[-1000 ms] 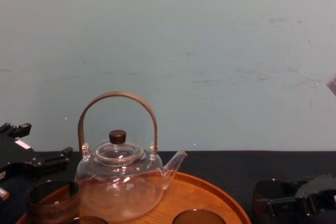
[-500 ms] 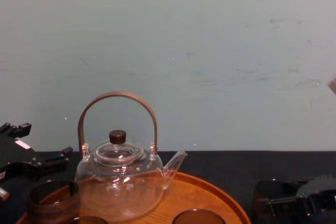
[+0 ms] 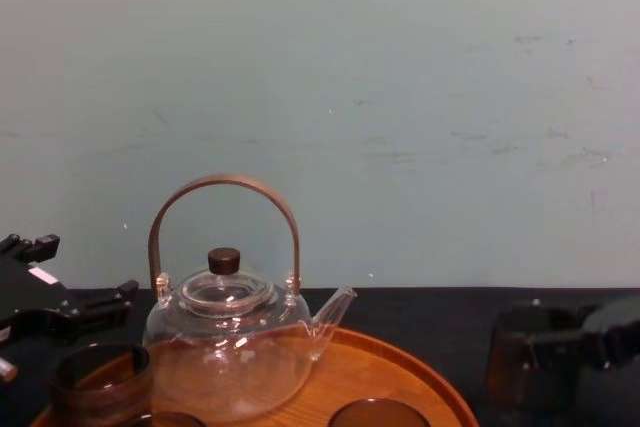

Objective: Pick up the glass from the table and place it on the tray.

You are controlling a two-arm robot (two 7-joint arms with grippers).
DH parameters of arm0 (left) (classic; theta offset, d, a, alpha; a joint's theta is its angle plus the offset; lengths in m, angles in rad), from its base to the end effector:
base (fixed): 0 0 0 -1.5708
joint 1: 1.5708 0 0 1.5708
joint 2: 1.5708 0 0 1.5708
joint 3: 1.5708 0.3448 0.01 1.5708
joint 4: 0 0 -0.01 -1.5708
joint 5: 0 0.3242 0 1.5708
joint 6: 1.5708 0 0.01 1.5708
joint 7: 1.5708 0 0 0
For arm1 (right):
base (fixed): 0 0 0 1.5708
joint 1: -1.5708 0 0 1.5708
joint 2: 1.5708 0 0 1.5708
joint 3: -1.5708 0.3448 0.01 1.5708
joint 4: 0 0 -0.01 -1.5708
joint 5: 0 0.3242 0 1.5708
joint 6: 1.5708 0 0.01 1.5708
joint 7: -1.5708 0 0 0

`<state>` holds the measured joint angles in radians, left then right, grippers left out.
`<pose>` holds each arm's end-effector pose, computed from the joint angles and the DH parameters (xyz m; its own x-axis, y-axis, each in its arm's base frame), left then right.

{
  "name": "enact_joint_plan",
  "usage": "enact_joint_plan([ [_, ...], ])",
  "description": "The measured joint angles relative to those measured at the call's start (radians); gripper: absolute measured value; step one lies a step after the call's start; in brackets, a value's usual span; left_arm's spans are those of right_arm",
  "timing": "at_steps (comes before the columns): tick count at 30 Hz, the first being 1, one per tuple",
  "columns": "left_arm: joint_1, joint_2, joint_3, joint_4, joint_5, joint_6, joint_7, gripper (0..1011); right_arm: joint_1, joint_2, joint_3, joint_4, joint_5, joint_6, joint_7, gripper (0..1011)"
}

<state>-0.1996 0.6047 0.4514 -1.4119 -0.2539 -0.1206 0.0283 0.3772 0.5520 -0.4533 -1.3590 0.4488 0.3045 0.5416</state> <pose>0.3816 0.1098 -0.3494 0.2922 0.8803 0.3738 -0.9553 0.2873 0.0702 0.4408 -0.0987 -0.2999 0.6974 -0.7166 -0.0108 0.6559 0.6442 -0.3936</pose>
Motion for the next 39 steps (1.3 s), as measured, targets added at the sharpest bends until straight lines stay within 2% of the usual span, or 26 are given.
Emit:
enact_joint_plan([
  [9, 0.000, 0.000, 0.000, 0.000, 0.000, 0.000, 0.000, 1001, -0.011, 0.055, 0.037, -0.105, 0.043, 0.011, -0.009, 905],
  [16, 0.000, 0.000, 0.000, 0.000, 0.000, 0.000, 0.000, 1001, 0.012, 0.060, 0.031, -0.107, 0.048, -0.001, -0.008, 904],
  [26, 0.000, 0.000, 0.000, 0.000, 0.000, 0.000, 0.000, 1001, 0.091, 0.012, -0.035, -0.032, 0.011, -0.041, 0.021, 905],
  [29, 0.000, 0.000, 0.000, 0.000, 0.000, 0.000, 0.000, 1002, 0.118, -0.014, -0.059, 0.000, -0.004, -0.056, 0.033, 905],
  [39, 0.000, 0.000, 0.000, 0.000, 0.000, 0.000, 0.000, 1001, 0.159, -0.074, -0.104, 0.067, -0.030, -0.084, 0.047, 905],
])
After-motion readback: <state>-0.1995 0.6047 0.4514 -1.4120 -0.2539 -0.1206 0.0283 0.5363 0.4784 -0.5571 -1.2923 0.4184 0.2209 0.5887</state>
